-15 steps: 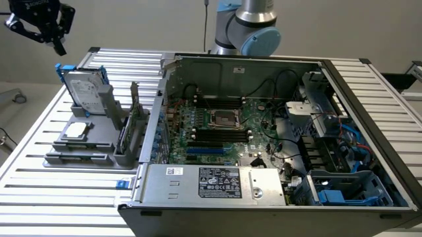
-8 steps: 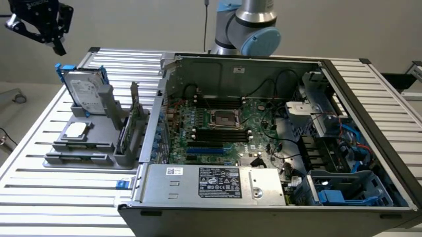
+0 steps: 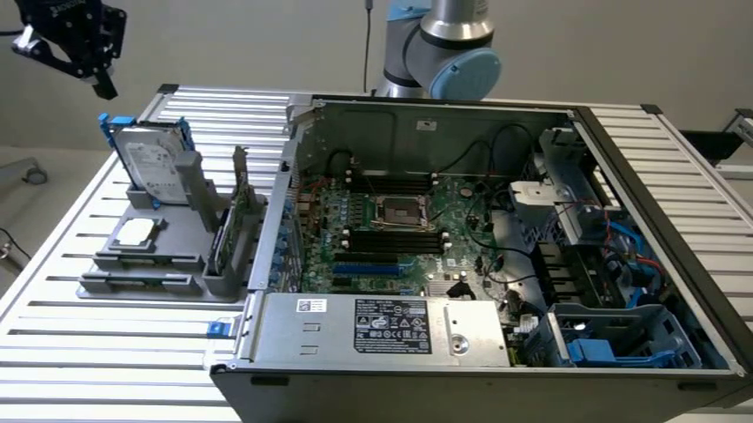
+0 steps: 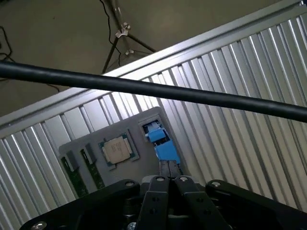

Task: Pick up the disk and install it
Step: 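Pick up the disk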

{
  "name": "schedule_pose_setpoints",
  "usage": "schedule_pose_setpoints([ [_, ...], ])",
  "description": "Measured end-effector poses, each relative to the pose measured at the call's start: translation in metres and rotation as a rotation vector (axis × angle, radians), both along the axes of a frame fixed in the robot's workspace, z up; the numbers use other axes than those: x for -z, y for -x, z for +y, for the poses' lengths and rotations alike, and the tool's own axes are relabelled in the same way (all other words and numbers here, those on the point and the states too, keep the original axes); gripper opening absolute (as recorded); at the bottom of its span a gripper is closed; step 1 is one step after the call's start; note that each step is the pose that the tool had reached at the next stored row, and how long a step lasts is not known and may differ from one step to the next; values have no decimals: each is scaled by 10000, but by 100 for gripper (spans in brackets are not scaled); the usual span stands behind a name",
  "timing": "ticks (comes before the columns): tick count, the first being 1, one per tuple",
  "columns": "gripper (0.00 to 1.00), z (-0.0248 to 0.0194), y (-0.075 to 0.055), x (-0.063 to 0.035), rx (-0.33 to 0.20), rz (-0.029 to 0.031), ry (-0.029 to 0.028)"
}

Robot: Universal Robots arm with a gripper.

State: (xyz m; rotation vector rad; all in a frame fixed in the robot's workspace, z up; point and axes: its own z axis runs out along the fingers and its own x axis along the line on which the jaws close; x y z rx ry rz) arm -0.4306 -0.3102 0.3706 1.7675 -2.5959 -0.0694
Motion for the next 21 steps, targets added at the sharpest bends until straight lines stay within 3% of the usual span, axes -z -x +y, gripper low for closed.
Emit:
schedule_pose_setpoints([
  [21,11,0,2,75,-3733,-20,-16],
])
